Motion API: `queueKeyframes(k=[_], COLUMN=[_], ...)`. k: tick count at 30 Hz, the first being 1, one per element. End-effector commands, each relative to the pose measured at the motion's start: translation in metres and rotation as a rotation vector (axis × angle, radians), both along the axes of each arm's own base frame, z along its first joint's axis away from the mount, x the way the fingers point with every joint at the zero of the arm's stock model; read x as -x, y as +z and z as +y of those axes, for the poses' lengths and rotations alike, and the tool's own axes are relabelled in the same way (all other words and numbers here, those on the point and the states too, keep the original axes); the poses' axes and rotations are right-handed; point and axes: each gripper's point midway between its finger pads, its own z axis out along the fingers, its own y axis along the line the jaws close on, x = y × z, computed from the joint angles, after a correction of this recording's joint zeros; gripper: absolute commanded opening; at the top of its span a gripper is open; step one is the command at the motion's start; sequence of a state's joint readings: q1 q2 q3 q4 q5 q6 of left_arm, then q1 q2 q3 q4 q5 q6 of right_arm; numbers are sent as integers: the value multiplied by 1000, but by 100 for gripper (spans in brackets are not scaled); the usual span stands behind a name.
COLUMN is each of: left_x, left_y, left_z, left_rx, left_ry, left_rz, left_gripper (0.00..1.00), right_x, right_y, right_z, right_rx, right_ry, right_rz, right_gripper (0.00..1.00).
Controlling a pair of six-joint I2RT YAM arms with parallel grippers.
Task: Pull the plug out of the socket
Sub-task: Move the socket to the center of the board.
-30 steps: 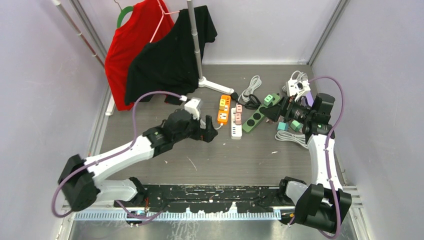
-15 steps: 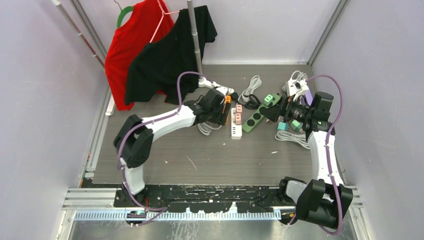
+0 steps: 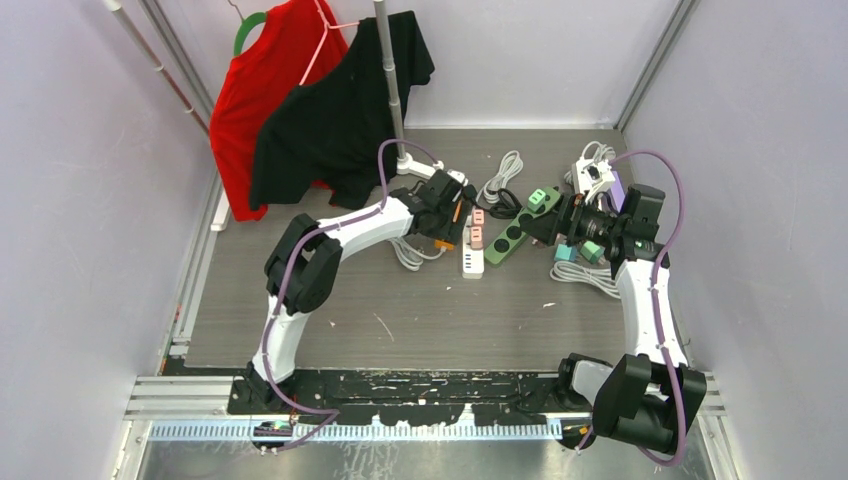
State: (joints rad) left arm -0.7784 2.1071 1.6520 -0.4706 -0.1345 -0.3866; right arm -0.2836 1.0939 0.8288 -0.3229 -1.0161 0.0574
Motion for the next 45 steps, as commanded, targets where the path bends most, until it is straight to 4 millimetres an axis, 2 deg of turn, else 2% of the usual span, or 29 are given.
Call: queueKeyframes(k=[1, 10, 19, 23, 27, 30, 33, 38, 41, 45], left_x=[-10, -9, -6, -8, -6, -2, 2, 25, 54, 101], left_y=[6, -8, -15, -21, -22, -19, -12, 10, 12, 14], left_z=[-8, -11, -13, -11, -6, 3, 18, 48, 66, 69], left_rx=[53, 74, 85, 63, 31, -9, -44, -81, -86, 22], left_ry=[31, 57, 60, 73, 58, 29, 4, -104, -215, -440], left_rz=[11, 51, 75, 79, 81, 70, 26, -57, -71, -96], left_gripper=[75, 69, 70, 65, 50, 27, 15, 0, 0, 0], right_x=[-7, -5, -4, -3, -2, -2, -1, 0, 1, 3], right_y=[19, 20, 22, 22, 23, 23, 24, 26, 26, 28], right_z=[-3, -2, -1, 0, 0, 0, 0, 1, 1, 4], right_rx=[24, 24, 15, 15, 16, 17, 18, 19, 15, 12], right_ry=[4, 6, 8, 9, 9, 8, 7, 9, 11, 26], right_rz=[-74, -77, -86, -90, -94, -96, -100, -114, -117, -134], right_gripper=[92, 92, 92, 92, 92, 92, 92, 92, 92, 92])
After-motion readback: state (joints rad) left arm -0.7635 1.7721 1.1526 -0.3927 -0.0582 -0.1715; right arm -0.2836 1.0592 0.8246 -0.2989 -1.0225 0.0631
